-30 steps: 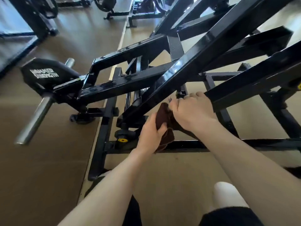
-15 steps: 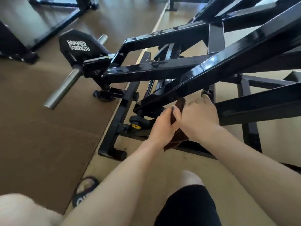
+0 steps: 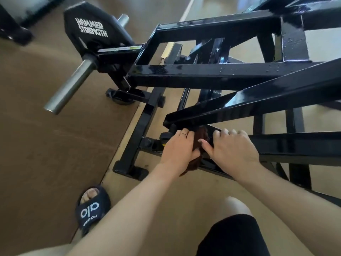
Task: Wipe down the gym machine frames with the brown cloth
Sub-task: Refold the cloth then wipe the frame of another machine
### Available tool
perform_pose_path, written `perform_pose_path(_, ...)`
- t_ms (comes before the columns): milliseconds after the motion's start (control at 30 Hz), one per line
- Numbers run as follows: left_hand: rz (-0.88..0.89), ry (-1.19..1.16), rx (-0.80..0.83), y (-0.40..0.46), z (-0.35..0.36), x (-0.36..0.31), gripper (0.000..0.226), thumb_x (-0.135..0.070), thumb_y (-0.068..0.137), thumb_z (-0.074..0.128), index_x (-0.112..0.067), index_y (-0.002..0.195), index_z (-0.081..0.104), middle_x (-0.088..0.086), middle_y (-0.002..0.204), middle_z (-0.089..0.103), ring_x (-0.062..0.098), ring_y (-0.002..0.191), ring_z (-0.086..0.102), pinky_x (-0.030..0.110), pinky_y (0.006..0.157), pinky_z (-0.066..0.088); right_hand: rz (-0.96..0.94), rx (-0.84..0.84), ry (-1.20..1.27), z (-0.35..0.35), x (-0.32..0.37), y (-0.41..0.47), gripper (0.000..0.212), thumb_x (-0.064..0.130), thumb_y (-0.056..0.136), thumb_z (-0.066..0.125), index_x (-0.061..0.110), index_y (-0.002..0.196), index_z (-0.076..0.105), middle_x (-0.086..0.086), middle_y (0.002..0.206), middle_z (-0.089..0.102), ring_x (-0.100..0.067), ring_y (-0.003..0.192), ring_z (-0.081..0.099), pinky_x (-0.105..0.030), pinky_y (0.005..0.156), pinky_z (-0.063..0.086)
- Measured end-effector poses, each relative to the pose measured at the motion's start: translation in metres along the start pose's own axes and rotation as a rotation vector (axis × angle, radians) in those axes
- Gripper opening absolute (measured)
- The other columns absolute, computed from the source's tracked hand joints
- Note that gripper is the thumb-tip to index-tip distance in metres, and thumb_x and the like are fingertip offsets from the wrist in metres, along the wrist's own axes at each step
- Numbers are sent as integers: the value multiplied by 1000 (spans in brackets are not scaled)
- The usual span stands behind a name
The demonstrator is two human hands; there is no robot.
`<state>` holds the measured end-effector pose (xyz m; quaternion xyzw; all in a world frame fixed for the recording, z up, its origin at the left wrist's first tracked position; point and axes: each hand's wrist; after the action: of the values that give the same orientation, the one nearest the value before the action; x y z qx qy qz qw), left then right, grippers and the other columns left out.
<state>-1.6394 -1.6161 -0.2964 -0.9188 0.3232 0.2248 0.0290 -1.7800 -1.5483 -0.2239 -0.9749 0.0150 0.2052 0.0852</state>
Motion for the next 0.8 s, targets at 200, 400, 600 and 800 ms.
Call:
perform_pose_path(200, 55, 301, -12, 1, -22, 29, 36, -32, 92, 63, -10, 119, 53, 11, 120, 55, 26, 109, 53, 33, 88, 47, 71, -9, -2, 9, 0, 3, 72, 56, 103, -4, 17, 81, 52, -3, 74, 57, -24, 66, 56, -35, 59, 30)
perform_pose_path(400, -613, -358, 188, -12, -49, 102, 35, -28, 105, 52, -4, 131, 53, 14, 126, 60, 31, 117, 57, 38, 95, 48, 87, 16, 74, 4, 2, 3, 85, 54, 96, -15, 18, 92, 62, -3, 82, 62, -25, 75, 61, -37, 70, 41)
perform_pose_path(600, -507, -653, -46, 9, -21, 67, 17, -27, 105, 49, -15, 114, 57, 4, 108, 58, 18, 102, 58, 32, 86, 46, -17, 33, 321, 5, 38, 30, 89, 68, 97, -6, 18, 127, 62, -9, 118, 70, -31, 113, 63, -45, 102, 43)
perform_pose_path(800, -578, -775, -79, 11, 2, 88, 23, -31, 107, 46, -15, 121, 56, -4, 101, 61, -3, 88, 54, -2, 64, 38, -215, 168, 56, 29, 61, 50, 95, 88, 83, 41, 9, 136, 42, -6, 123, 58, -27, 108, 58, -41, 90, 43)
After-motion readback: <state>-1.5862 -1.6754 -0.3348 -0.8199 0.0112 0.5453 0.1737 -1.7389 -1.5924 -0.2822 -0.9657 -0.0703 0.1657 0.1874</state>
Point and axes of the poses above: each hand's wrist, its own y-axis towards the middle knuckle, its own z-axis out of the palm, x = y × z
